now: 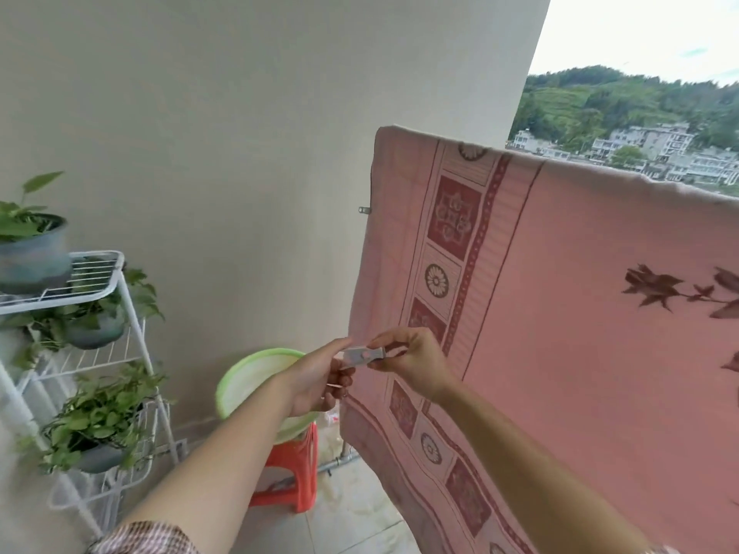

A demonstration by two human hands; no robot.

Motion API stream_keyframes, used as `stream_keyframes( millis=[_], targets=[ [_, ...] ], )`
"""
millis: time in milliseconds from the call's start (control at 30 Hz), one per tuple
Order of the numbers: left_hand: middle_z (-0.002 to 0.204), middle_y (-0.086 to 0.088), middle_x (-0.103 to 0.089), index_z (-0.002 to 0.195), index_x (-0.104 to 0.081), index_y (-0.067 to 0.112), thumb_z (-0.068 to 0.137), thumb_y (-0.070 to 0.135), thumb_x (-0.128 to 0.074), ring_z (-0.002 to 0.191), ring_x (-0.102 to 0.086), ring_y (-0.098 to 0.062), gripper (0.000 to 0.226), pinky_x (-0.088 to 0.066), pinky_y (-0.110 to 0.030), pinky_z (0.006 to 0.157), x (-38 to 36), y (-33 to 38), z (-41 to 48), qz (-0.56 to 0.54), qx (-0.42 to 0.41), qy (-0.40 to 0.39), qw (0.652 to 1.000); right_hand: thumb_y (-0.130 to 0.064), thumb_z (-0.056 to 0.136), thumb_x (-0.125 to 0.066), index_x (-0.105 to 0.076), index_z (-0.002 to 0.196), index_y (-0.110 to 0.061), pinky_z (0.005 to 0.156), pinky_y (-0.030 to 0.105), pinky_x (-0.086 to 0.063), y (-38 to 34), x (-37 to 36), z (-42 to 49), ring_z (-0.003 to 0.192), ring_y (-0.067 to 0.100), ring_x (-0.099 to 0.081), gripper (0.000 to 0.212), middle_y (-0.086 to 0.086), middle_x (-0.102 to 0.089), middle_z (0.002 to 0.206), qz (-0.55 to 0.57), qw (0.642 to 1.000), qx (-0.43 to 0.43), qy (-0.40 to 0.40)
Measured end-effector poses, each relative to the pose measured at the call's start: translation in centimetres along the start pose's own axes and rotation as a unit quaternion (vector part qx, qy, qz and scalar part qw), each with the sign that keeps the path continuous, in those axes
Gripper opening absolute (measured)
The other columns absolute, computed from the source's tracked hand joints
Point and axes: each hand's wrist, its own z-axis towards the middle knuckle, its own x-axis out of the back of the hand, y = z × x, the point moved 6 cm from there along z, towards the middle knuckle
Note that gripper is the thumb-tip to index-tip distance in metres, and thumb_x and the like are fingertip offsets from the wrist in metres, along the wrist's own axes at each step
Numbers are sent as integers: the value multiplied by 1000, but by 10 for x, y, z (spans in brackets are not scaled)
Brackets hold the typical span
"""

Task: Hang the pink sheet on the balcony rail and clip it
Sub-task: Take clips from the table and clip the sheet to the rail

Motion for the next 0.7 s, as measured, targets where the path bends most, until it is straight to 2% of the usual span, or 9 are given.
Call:
stream_keyframes(
  millis=[67,133,200,300,400,500,600,700],
  targets=[
    [60,4,-47,71,-53,17,87,57,-49,51,-40,-10,44,-25,-18,43,26,17,29,-15,-4,-2,1000,3,72,-77,-74,76,-24,67,21,-54,12,-6,43,70,5,-65,27,-1,-73,79,-2,1000,-10,-6],
    [62,4,-50,72,-58,16,85,56,-54,52,-43,-10,42,-29,-18,45,54,32,56,-18,-3,2,1000,2,73,-76,-75,82,-18,67,20,-54,23,-14,85,72,5,-63,23,3,-73,82,-18,1000,-23,-9],
    [63,3,-53,72,-62,17,81,57,-60,53,-45,-10,41,-33,-19,48,81,46,83,-24,1,4,1000,1,73,-76,-75,90,-11,70,22,-55,32,-22,122,76,9,-62,21,5,-72,88,-41,999,-30,-1],
    [65,4,-58,74,-63,17,79,56,-65,55,-48,-10,40,-35,-21,54,115,68,122,-31,0,22,999,-3,75,-76,-72,100,-10,74,30,-56,48,-30,172,81,15,-64,27,4,-71,92,-67,997,-40,29],
    [71,2,-64,80,-64,14,79,49,-69,56,-51,-9,35,-36,-19,55,144,94,165,-76,-31,69,994,-5,78,-71,-68,103,-12,72,21,-52,71,-34,221,77,10,-60,26,2,-67,91,-106,990,-73,59],
    [73,1,-66,85,-67,8,76,35,-76,57,-53,-7,29,-37,-17,53,170,113,212,-138,-58,99,984,-4,81,-65,-68,104,-12,72,16,-48,96,-43,265,78,7,-57,24,0,-64,94,-168,979,-104,54],
    [75,-1,-65,83,-68,7,73,26,-79,53,-54,-6,24,-36,-15,49,191,126,260,-164,-63,98,980,-4,84,-57,-67,108,-13,79,19,-47,116,-50,303,86,9,-56,27,0,-64,104,-240,962,-123,31],
    [85,-7,-70,82,-67,7,73,37,-79,63,-61,-11,34,-38,-16,50,212,138,313,-160,-50,104,980,-6,87,-49,-63,115,-13,93,28,-45,124,-53,344,104,16,-56,32,3,-61,117,-350,929,-121,4]
  ],
)
